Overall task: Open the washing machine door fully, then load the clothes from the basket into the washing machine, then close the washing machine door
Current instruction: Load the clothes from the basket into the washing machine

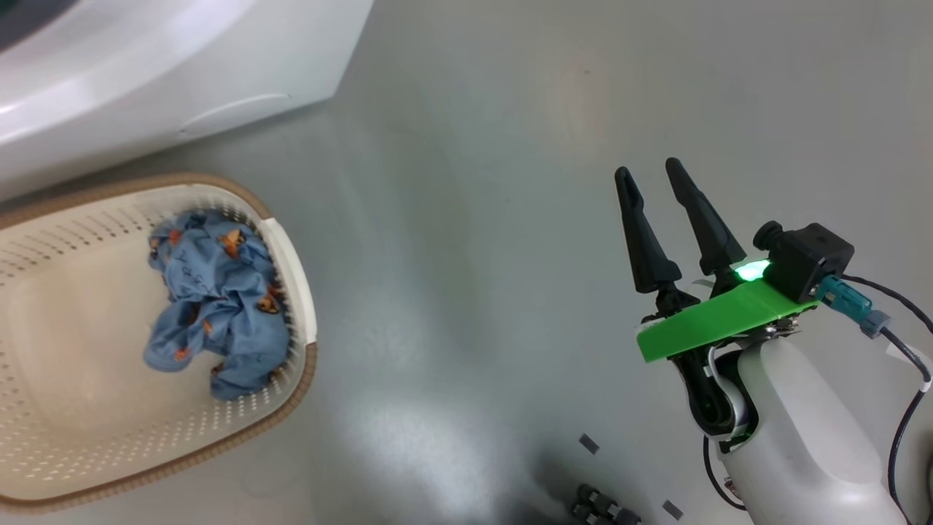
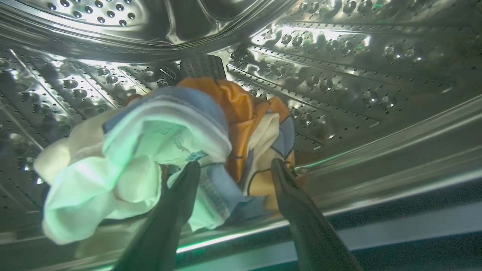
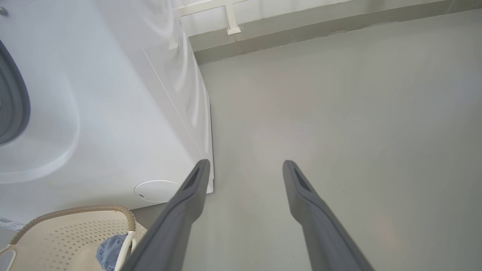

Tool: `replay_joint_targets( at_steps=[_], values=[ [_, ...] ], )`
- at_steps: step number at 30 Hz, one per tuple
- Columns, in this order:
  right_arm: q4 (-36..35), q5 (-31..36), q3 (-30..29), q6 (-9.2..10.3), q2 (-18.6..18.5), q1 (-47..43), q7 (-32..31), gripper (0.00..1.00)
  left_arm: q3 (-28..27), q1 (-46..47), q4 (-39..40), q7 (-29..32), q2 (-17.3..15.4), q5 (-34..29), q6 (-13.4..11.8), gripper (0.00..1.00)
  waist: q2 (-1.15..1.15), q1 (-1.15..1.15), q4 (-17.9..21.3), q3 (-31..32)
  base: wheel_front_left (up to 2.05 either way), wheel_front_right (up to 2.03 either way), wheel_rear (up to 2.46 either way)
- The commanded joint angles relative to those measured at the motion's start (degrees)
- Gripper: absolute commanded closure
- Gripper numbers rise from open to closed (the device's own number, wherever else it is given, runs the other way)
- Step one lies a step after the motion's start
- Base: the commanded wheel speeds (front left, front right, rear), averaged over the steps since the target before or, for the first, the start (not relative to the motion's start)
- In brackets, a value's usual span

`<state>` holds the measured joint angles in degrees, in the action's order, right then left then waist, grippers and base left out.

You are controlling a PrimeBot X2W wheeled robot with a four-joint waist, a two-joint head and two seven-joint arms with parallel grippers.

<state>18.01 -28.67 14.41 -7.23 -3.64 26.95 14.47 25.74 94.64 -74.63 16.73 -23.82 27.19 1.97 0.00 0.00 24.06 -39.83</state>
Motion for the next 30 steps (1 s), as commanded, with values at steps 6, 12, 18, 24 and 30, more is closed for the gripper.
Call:
replay_joint_targets(
  at_steps=[6, 12, 18, 24, 30],
  values=[
    [-0.1, -0.3, 0.3, -0.25, -1.2, -0.8, 0.5, 0.0, -1.2, -6.0, 1.4, -7.2, -2.1, 2.0, 1.4, 0.0, 0.0, 0.0, -2.2, 4.1, 0.0, 0.0, 0.0],
    [0.9, -0.6, 0.6, -0.25, -2.3, -1.7, 0.5, 0.0, -3.0, -12.9, 1.9, -16.7, -0.6, 4.6, 2.6, 0.0, 0.0, 0.0, -4.9, 8.2, 0.0, 0.0, 0.0],
    [2.2, -0.9, 1.8, -0.25, -4.4, -2.0, 0.5, 0.0, -3.7, -20.9, 2.1, -26.3, 2.6, 6.1, 3.1, 0.0, 0.0, 0.0, -7.9, 13.5, 0.0, 0.0, 0.0],
    [2.9, -1.1, 2.3, -0.25, -5.8, -2.5, 0.5, 0.0, -3.3, -25.9, 3.0, -30.3, 4.3, 6.1, 3.2, 0.0, 0.0, 0.0, -9.8, 16.9, 0.0, 0.0, 0.0],
    [3.5, -1.4, 2.6, -0.25, -7.0, -3.8, 0.5, 0.0, -4.4, -32.1, 7.1, -31.6, 5.6, 6.5, 2.6, 0.0, 0.0, 0.0, -11.8, 20.6, 0.0, 0.0, 0.0]
  ],
)
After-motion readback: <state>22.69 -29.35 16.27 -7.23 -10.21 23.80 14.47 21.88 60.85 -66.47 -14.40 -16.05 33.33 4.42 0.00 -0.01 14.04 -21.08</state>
